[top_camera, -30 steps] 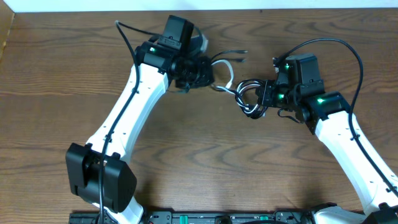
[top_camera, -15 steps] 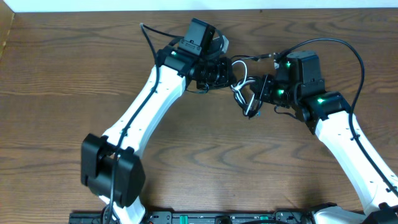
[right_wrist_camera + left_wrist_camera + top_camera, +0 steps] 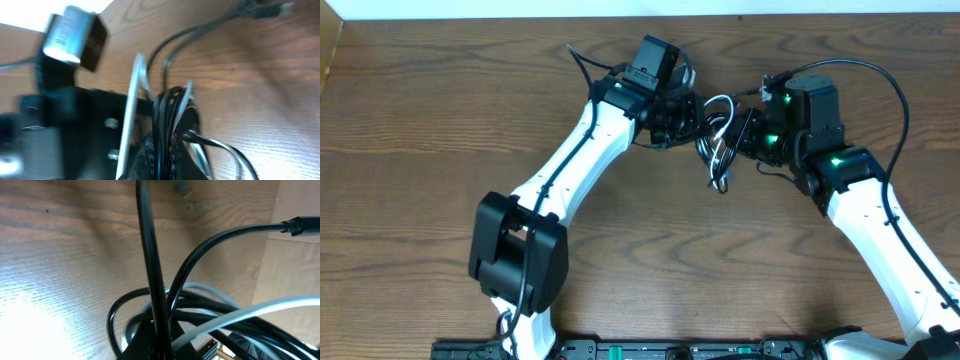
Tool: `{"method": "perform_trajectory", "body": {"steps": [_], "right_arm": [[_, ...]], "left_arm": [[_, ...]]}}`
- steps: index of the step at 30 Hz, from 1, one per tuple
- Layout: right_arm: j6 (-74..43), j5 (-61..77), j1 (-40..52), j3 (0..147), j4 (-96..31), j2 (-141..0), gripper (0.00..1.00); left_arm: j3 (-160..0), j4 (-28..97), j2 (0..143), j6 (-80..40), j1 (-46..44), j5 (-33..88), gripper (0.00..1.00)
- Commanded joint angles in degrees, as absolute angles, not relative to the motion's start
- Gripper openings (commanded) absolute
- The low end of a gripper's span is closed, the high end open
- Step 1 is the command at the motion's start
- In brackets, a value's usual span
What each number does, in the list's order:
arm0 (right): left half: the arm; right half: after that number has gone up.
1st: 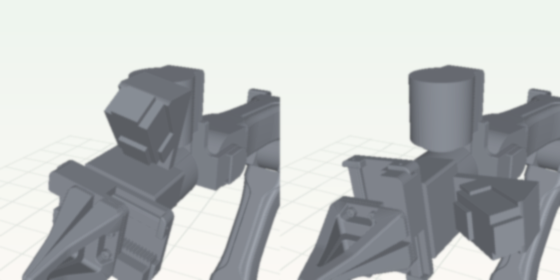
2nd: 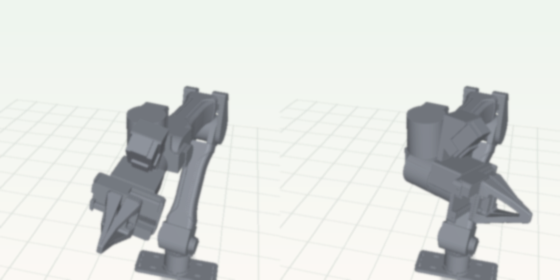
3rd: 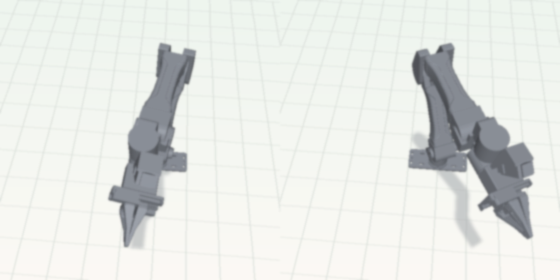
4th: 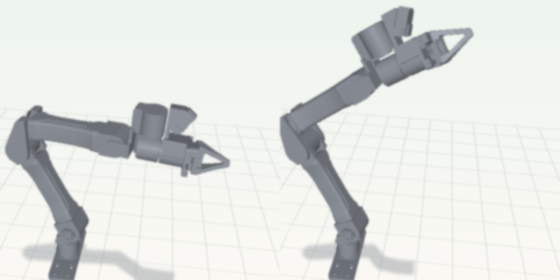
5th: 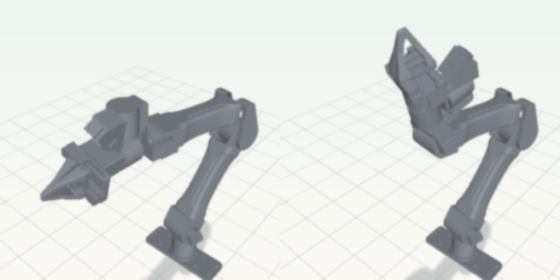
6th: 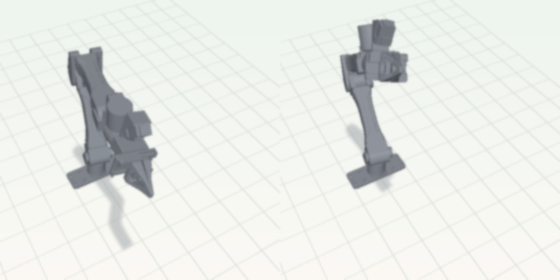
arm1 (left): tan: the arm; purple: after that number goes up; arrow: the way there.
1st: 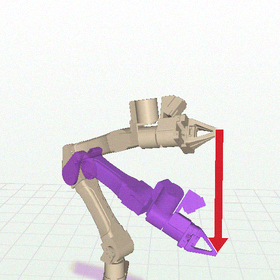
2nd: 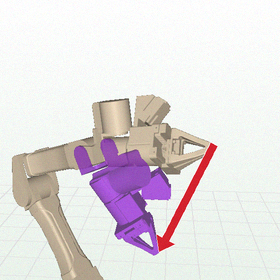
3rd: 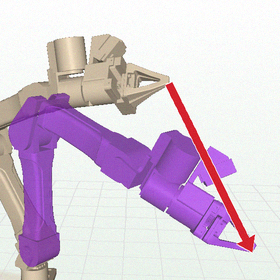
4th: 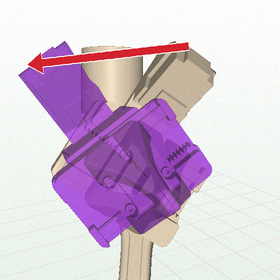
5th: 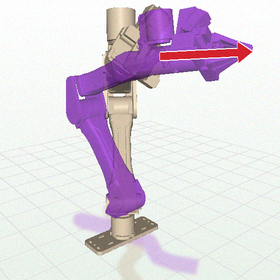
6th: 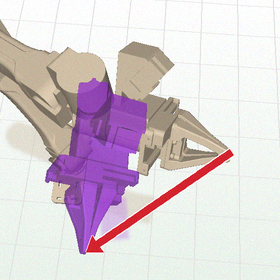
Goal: Untangle cables
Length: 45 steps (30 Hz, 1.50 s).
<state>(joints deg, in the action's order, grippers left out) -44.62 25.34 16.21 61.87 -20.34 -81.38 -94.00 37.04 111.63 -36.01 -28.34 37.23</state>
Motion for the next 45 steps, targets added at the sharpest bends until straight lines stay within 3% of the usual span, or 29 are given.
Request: {"method": "perform_trajectory", "body": {"steps": [1, 4, 5, 7, 16, 22, 31, 36, 41, 45], "right_arm": [[-47.1, 27.8, 16.1, 62.5, -18.5, -81.3, 0.01], [-47.8, 27.8, 16.1, 62.5, -18.2, -81.3, 0.01], [-47.8, 27.8, 16.1, 62.5, -18.2, -81.3, 0.01], [-47.8, 27.8, 15.9, 62.5, -18.3, -81.3, 0.01], [-47.7, 24.5, 14.5, 62.5, -22.1, -81.3, 0.01], [-47.7, 22.4, 14.0, 62.5, -23.5, -81.4, 0.01], [-48.3, 19.6, 13.9, 62.5, -25.4, -81.4, 0.01], [-53.8, 16.2, 13.9, 62.5, -27.7, -82.0, 0.01], [-69.5, 14.9, 13.9, 62.5, -29.3, -82.4, 0.02], [-75.3, 13.2, 13.9, 62.5, -33.0, -82.4, 0.02]], "left_arm": [[-93.5, 37.2, 114.0, -33.8, -30.7, 38.3, 0.16], [-93.5, 37.5, 114.3, -27.6, -31.8, 38.3, 0.52], [-93.5, 37.7, 114.2, -26.1, -31.9, 38.1, 0.72], [-93.5, 38.4, 114.1, -24.8, -31.8, 37.6, 0.82], [-93.6, 45.9, 111.7, -17.3, -26.5, 28.8, 0.85], [-93.6, 51.0, 109.5, -7.4, -22.5, 28.9, 0.86], [-93.6, 56.9, 109.4, 3.2, -23.5, 29.5, 0.85], [-93.6, 56.6, 109.0, 4.2, -23.5, 32.0, 0.85], [-93.6, 55.2, 108.0, 4.5, -23.5, 34.1, 0.85], [-93.6, 54.9, 106.5, 4.5, -23.5, 34.1, 0.85]]}}
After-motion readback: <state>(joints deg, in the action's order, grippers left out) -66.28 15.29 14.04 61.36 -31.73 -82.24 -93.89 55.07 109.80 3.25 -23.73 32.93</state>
